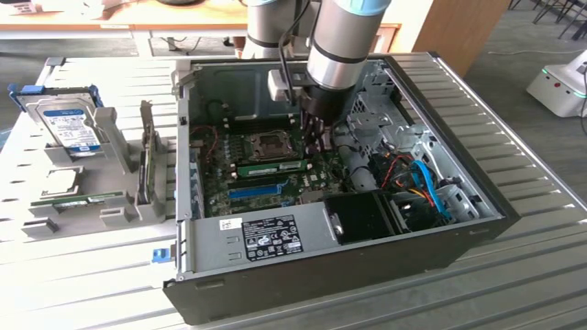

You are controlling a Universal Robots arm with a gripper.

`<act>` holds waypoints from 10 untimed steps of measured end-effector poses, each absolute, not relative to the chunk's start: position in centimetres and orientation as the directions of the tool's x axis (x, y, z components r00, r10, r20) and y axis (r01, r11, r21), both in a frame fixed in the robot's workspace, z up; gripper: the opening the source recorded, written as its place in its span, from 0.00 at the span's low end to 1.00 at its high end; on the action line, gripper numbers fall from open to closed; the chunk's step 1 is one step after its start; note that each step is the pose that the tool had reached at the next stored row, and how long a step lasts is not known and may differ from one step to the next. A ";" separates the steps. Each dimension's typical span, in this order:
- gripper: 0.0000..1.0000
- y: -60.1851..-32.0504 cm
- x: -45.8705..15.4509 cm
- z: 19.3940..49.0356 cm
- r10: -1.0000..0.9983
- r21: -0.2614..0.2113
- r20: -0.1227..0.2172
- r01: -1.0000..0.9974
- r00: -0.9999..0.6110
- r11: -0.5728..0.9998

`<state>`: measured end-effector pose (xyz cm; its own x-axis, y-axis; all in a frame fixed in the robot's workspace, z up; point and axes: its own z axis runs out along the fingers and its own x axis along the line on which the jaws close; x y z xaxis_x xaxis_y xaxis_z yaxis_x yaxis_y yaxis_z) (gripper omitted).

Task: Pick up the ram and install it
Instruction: 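Press down the ram until it locks into place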

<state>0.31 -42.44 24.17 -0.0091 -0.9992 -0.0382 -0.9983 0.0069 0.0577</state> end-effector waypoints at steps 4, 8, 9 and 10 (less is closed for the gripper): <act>0.11 -42.4 0.3 23.7 -0.999 0.058 -0.038 -0.998 -0.009 0.007; 0.11 -42.4 0.3 23.4 -0.999 0.058 -0.038 -0.998 -0.009 0.007; 0.11 -42.4 0.3 23.4 -0.999 0.058 -0.038 -0.998 -0.009 0.007; 0.11 -42.4 0.3 23.4 -0.999 0.058 -0.038 -0.998 -0.009 0.007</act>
<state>0.30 -42.45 23.39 -0.0091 -0.9992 -0.0379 -0.9983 0.0069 0.0578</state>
